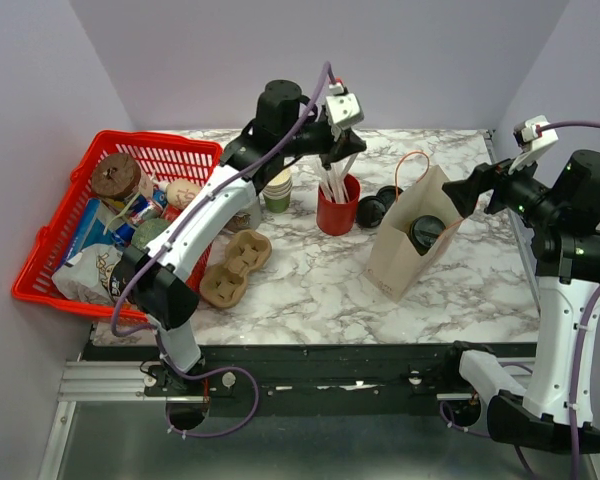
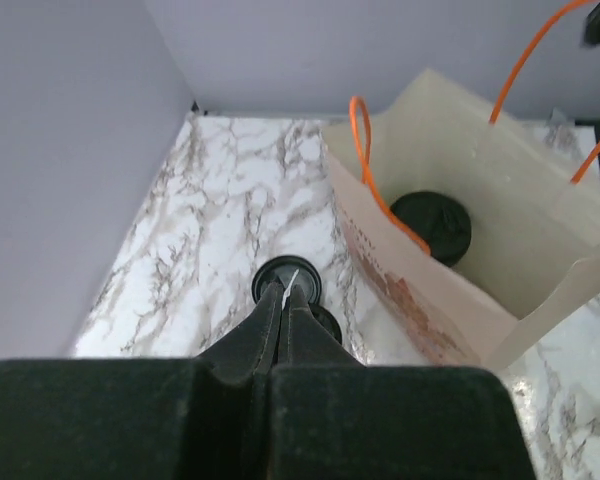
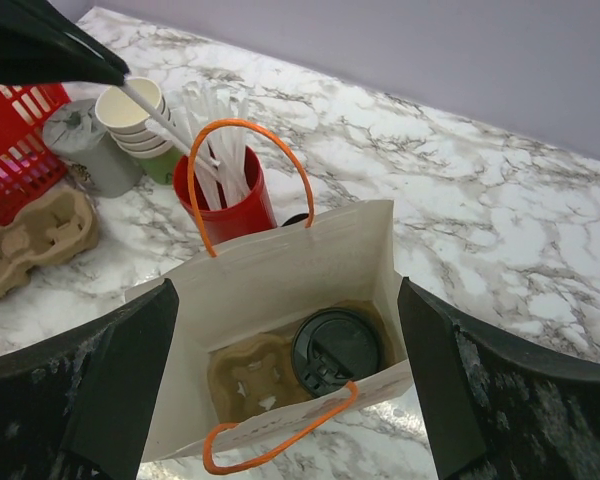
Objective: Pack the takeout coffee
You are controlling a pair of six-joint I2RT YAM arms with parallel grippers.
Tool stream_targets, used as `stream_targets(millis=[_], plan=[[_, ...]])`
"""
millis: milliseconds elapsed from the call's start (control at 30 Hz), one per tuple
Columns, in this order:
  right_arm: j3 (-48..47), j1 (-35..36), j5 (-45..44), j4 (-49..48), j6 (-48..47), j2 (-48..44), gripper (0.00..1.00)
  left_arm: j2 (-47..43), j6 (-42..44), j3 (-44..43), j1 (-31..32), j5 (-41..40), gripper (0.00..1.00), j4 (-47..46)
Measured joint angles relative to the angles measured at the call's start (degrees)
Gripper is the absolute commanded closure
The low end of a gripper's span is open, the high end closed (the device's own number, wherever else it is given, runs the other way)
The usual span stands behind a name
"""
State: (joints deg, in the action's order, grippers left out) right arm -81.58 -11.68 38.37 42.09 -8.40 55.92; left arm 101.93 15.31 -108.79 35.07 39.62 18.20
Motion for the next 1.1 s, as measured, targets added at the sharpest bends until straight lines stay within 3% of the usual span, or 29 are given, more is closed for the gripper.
stream_targets(millis=[233,433,600,700,900,1100], plan=[[0.0,0.0,0.0,-0.9,0.6,0.1,0.00,-4.8,-11.5,-4.1,-0.7,0.8,1.00,-2.2],[-0.5,0.0,-2.8,-1.4,1.4,0.2,0.00,-7.4,-24.8,-4.6,-1.8,7.2,1.00,-6.6],[-0.6,0.0,-9.7,-2.3,2.9,0.3,0.00,-8.9,-41.4,0.7,-1.9,14.7,1.00,-20.9],[-0.6,0.0,-12.1,-2.4,3.3,0.3,0.00,-8.0,-47.1,1.4,-1.3,16.9,1.00,-25.9],[-0.6,0.0,-13.7,-2.6,3.5,0.3,0.00,-4.2,-52.7,0.7,0.1,18.1,1.00,-32.1],[-0.6,0.0,-14.0,-2.7,3.5,0.3,0.00,0.3,-52.2,-0.2,2.4,18.1,1.00,-32.1]])
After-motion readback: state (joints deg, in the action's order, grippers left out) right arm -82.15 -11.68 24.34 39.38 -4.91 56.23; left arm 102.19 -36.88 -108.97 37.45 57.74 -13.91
